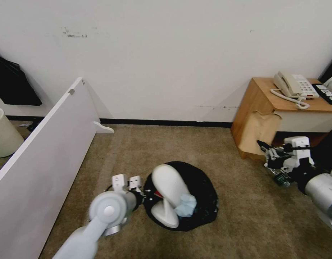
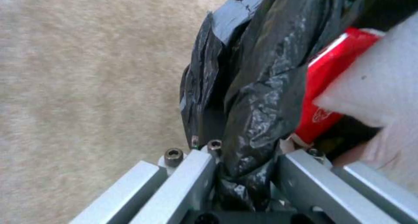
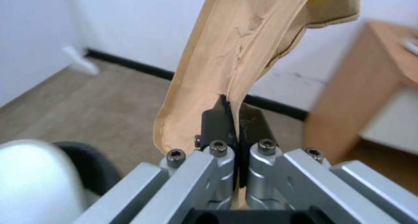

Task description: Pick up the trash bin, then pick up the garbage from the floor and place it into the trash bin.

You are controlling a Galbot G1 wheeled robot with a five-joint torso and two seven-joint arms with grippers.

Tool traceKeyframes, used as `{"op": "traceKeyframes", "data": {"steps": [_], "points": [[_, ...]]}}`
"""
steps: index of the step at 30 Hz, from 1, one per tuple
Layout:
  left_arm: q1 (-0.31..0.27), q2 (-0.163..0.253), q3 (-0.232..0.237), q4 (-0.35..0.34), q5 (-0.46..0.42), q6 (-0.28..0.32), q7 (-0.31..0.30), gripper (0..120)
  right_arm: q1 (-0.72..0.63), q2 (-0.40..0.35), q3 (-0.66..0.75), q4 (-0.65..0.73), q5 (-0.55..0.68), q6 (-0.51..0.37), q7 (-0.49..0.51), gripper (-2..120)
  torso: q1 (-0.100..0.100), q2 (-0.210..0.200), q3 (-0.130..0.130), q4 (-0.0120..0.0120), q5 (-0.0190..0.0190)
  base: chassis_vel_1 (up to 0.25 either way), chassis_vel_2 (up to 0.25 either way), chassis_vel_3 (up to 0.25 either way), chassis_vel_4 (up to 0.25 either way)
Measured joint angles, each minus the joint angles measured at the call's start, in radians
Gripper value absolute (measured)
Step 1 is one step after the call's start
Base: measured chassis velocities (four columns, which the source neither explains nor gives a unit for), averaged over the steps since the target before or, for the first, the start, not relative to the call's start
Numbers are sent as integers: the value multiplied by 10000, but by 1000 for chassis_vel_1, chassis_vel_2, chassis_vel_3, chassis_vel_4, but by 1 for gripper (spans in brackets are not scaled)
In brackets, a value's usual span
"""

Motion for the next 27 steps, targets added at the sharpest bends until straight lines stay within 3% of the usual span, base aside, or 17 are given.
{"op": "traceKeyframes", "data": {"steps": [7,16,27], "points": [[-819,-345,519,528,-558,-1,-276,0,-128,-796,-106,-30,-2133,724,-1878,0,0,0,0,-3,0,0,0,0,0],[-1669,-861,548,854,-1515,-7,-724,0,-756,-1234,-137,-66,-3984,1322,-3038,0,0,0,0,-6,-1,0,0,0,0],[-1711,-1365,281,869,-2022,-13,-1411,0,-1435,-1819,-164,-364,-5667,1704,-3988,0,0,-1,1,-3,-1,0,0,0,0]]}}
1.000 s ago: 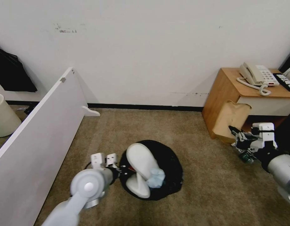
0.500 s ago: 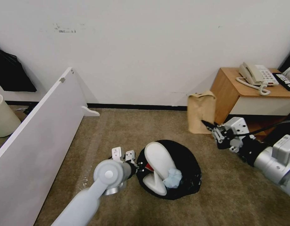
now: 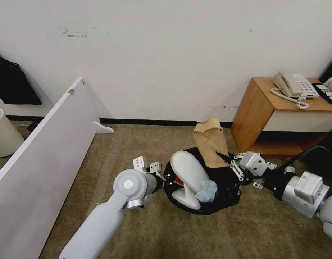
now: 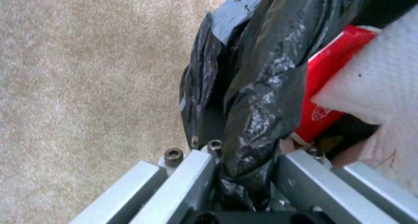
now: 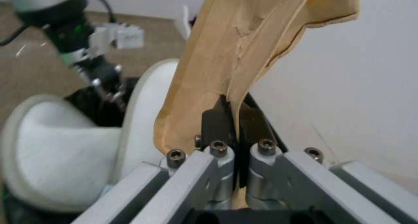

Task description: Pick up the trash bin, then pick up the garbage from the floor and place it into the trash bin.

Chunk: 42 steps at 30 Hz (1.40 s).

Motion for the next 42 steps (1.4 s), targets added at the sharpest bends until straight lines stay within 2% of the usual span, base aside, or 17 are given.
{"op": "traceKeyframes", "data": {"steps": [7,18,29,31,35,42], "points": [[217,-310,-259,-150,-92,-1,-225,0,-256,-162,-17,-44,-496,6,-465,0,0,0,-1,0,0,0,0,0,0],[401,-649,-291,-351,23,-3,-294,0,-571,-539,12,-152,-761,-206,-799,0,0,0,-1,-1,0,0,0,0,0],[586,-455,-190,-682,228,-4,-160,0,-676,-1278,-2,-554,-571,-493,-686,0,0,1,-1,0,-1,0,0,0,0],[664,-376,-184,-796,285,-3,-74,0,-794,-1618,-34,-771,-488,-556,-547,0,0,0,-1,0,-1,0,0,0,0],[706,-360,-194,-836,291,-4,-43,0,-814,-1751,-47,-863,-443,-587,-487,0,0,1,-1,0,-1,0,0,0,0],[875,-300,-207,-1032,319,-4,58,0,-1158,-2489,-45,-1384,-266,-595,-253,0,0,1,-1,0,-1,0,0,0,0]]}}
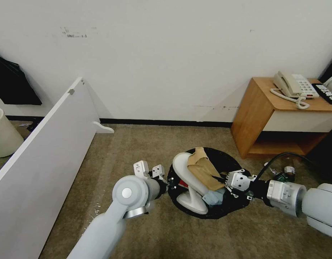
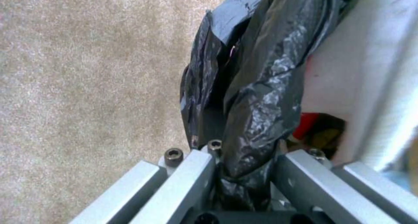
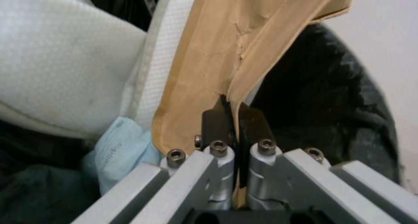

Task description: Pick up the trash bin, then pick up the garbage from the floor and place it into the trash bin.

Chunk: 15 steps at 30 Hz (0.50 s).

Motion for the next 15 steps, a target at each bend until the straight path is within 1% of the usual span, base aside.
{"op": "traceKeyframes", "data": {"steps": [2,3,5,6,8,9,11,14,15], "points": [[15,-29,-14,-27,1,0,15,0,-108,-231,2,-148,92,0,58,0,0,0,0,1,0,0,0,0,0],[15,-29,-14,-27,1,0,15,0,-108,-231,2,-148,92,0,58,0,0,0,0,1,0,0,0,0,0],[23,-92,-37,-36,6,1,41,0,-229,-514,-2,-296,158,1,71,0,0,0,0,-1,-1,0,0,0,0],[23,-92,-37,-36,6,1,41,0,-229,-514,-2,-296,158,1,71,0,0,0,0,-1,-1,0,0,0,0],[55,-144,-39,-60,39,2,88,0,-332,-794,-6,-432,274,1,111,0,0,0,0,0,0,0,0,0,0],[55,-144,-39,-60,39,2,88,0,-332,-794,-6,-432,274,1,111,0,0,0,0,0,0,0,0,0,0],[90,-240,-19,-62,124,1,172,0,-389,-1121,-36,-567,360,3,125,0,0,0,0,1,0,0,0,0,0],[90,-306,-15,-56,150,2,213,0,-401,-1231,-49,-597,392,4,124,0,0,0,0,1,0,0,0,0,0],[81,-388,-8,-37,155,5,249,0,-425,-1346,-58,-624,433,4,121,0,0,-1,0,-1,-1,0,0,0,0]]}}
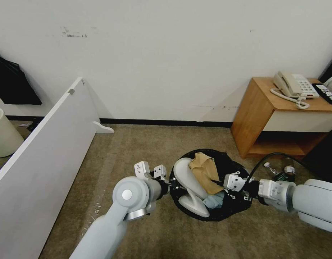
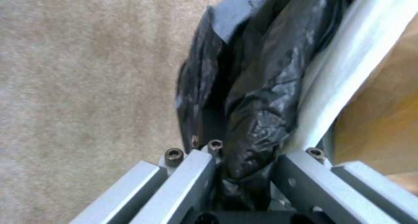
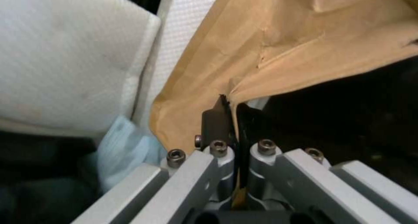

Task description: Pick up the trash bin, then pick up the garbage from the floor and place it into the trash bin.

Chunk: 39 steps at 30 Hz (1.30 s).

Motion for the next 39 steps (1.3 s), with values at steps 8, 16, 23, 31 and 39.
{"op": "traceKeyframes", "data": {"steps": [8,16,23,31,39], "points": [[-88,-186,-4,76,23,-1,-2,0,-244,-442,47,-160,76,4,-7,0,0,0,0,1,1,0,0,0,0],[-76,-377,67,258,215,-1,73,0,-425,-532,110,-164,34,82,-4,0,0,0,0,2,0,0,0,0,0],[-80,-420,-56,418,329,-3,139,0,-348,-319,113,-36,-6,81,11,0,0,0,0,1,0,0,0,0,0],[-79,-347,-127,492,384,-2,197,0,-86,-203,114,133,34,57,116,24,0,1,0,1,0,0,0,0,0],[-71,-178,-225,563,524,-17,188,0,305,-140,113,340,256,-64,185,59,-1,0,0,1,1,0,0,0,0]]}}
